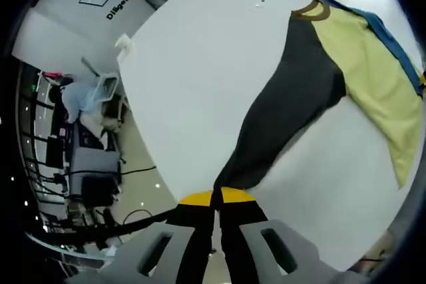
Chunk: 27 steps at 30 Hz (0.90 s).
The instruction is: Fold the garment on the visible template until the final outline fits inside the template.
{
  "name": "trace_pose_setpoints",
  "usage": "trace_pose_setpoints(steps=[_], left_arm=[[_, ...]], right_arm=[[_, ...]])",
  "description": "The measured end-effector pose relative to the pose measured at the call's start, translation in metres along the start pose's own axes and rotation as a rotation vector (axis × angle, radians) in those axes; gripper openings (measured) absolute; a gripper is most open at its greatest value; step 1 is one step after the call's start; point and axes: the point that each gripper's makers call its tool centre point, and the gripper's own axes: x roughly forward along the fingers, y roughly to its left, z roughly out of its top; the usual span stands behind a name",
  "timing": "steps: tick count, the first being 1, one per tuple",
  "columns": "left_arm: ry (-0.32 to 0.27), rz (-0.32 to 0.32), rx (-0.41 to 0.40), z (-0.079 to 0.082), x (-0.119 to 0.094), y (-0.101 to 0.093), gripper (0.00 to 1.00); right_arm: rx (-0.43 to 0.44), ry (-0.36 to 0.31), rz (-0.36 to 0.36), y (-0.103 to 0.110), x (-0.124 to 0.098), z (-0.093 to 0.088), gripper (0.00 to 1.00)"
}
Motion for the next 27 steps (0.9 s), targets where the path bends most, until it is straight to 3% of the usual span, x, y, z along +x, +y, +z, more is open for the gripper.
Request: trace_pose_setpoints(steps=[9, 19, 22, 27], left_arm=[[0.031, 0.005, 0.018, 0.000, 0.016, 0.004, 0.05], [0.028, 0.016, 0.098, -0.002, 0.030, 0.007, 0.07], [-0.011, 0.035, 0.143, 0.002, 0.031, 0.010, 0.13], [-0.043, 0.057, 0.119, 0.001, 0.028, 0.015, 0.25]], right_arm=[[0.026, -0.016, 0.011, 0.001, 0.000, 0.000, 0.00], [0.029, -0.010, 0.021, 0.000, 0.000, -0.001, 0.00], [0.029, -0.011, 0.020, 0.001, 0.000, -0.001, 0.00], [0.022, -0.007, 0.019, 0.000, 0.000, -0.001, 0.00]])
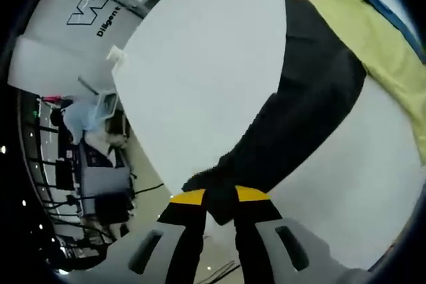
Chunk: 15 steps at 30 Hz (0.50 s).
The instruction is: Fold the garment on the visible template until the final outline fits inside the template.
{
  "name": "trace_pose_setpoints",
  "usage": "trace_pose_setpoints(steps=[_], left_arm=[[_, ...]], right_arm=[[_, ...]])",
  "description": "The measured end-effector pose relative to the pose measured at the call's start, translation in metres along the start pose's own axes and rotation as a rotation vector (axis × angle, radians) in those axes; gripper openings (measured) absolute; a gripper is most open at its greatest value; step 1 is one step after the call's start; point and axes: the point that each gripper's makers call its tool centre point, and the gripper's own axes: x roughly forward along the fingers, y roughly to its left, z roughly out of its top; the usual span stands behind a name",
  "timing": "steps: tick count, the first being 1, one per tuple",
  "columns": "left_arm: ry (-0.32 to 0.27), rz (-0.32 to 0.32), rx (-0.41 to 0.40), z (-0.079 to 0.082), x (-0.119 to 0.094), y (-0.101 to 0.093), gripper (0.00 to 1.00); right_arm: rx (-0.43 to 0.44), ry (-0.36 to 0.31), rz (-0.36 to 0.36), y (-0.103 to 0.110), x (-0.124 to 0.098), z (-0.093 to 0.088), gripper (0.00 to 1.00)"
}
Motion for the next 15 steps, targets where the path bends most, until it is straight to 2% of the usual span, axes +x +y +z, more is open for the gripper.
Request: trace_pose_setpoints(steps=[4, 11, 14, 15], left_arm=[[0.013, 0.009, -0.007, -0.011, 0.000, -0.001, 0.25], [0.026, -0.047, -0.086, -0.031, 0.010, -0.021, 0.25], [0.024, -0.052, -0.097, -0.033, 0.012, -0.025, 0.22], [0.026, -0.058, -0.130, -0.034, 0.014, -0.026, 0.22]], right_arm=[[-0.002, 0.003, 0.001, 0.001, -0.001, 0.000, 0.00], [0.003, -0.003, -0.006, 0.000, 0.000, 0.000, 0.00], [0.009, -0.007, -0.006, 0.000, -0.001, 0.000, 0.00], [0.011, -0.008, -0.006, 0.000, -0.001, 0.000, 0.00]])
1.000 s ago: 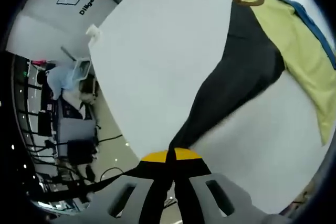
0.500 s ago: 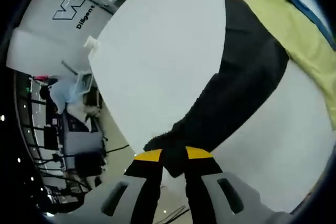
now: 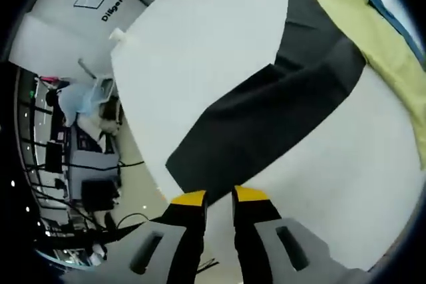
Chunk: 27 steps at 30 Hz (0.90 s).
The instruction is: Fold the garment on the visible template until the final outline fits inside the template.
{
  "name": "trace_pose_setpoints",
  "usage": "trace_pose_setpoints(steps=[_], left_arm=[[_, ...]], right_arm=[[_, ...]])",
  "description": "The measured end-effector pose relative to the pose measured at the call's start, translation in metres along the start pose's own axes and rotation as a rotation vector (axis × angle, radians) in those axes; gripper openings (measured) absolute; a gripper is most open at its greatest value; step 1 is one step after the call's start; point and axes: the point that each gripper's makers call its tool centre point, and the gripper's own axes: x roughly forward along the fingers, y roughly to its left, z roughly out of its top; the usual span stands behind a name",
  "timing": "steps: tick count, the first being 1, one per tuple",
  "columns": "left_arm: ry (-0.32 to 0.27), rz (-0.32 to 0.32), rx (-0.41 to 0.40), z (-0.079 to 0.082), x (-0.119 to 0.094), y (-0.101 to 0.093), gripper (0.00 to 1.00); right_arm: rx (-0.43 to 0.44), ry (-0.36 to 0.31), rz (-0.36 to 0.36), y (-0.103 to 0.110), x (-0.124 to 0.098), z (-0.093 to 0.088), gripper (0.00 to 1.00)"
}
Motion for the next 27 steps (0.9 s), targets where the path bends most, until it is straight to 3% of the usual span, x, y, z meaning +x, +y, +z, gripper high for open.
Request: trace_pose_setpoints(steps=[5, 10, 15, 17, 21, 27], left_arm=[[-0.016, -0.053, -0.169, 0.006, 0.004, -0.012, 0.23], [-0.010, -0.069, -0.182, 0.007, 0.013, -0.021, 0.23], [-0.009, -0.090, -0.194, 0.009, 0.015, -0.025, 0.09], [-0.003, -0.088, -0.211, 0.009, 0.014, -0.026, 0.08], [0.044, -0.121, -0.300, -0.003, 0.009, -0.030, 0.07], [0.080, -0.129, -0.308, -0.020, 0.006, -0.034, 0.07]], right_arm=[[0.004, -0.003, 0.001, 0.000, 0.000, 0.000, 0.00], [0.010, -0.005, 0.017, 0.000, 0.000, -0.001, 0.00], [0.007, 0.000, 0.027, 0.000, 0.001, 0.000, 0.00], [-0.004, 0.006, 0.035, -0.001, 0.001, 0.000, 0.00], [-0.015, 0.022, 0.046, -0.002, 0.002, 0.000, 0.00], [-0.019, 0.026, 0.039, -0.001, 0.001, 0.000, 0.00]])
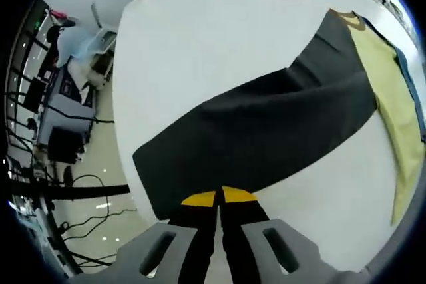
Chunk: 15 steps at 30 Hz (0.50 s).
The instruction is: Fold the garment on the visible template until the final outline fits inside the template.
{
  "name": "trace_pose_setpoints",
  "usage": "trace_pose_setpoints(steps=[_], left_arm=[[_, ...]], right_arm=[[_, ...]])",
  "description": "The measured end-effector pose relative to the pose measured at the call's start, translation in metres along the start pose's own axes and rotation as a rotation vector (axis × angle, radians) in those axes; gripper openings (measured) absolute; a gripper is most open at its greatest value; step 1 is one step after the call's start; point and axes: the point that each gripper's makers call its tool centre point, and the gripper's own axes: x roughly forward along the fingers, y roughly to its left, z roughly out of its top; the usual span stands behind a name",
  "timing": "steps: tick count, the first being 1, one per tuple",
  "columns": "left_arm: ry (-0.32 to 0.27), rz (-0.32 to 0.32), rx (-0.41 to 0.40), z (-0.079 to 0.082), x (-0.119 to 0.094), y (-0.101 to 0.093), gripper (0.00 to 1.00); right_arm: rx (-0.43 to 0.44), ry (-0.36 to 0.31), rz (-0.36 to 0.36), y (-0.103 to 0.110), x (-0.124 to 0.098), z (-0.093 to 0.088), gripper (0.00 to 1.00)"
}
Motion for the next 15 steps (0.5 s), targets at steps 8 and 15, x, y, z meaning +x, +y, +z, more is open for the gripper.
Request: trace_pose_setpoints(steps=[8, 15], left_arm=[[0.080, -0.011, -0.005, -0.024, -0.005, -0.007, 0.07], [0.054, 0.000, 0.042, -0.029, -0.001, -0.003, 0.06]], right_arm=[[-0.002, -0.006, -0.019, 0.000, 0.000, 0.001, 0.00], [-0.002, -0.016, -0.017, 0.000, -0.001, 0.001, 0.00]])
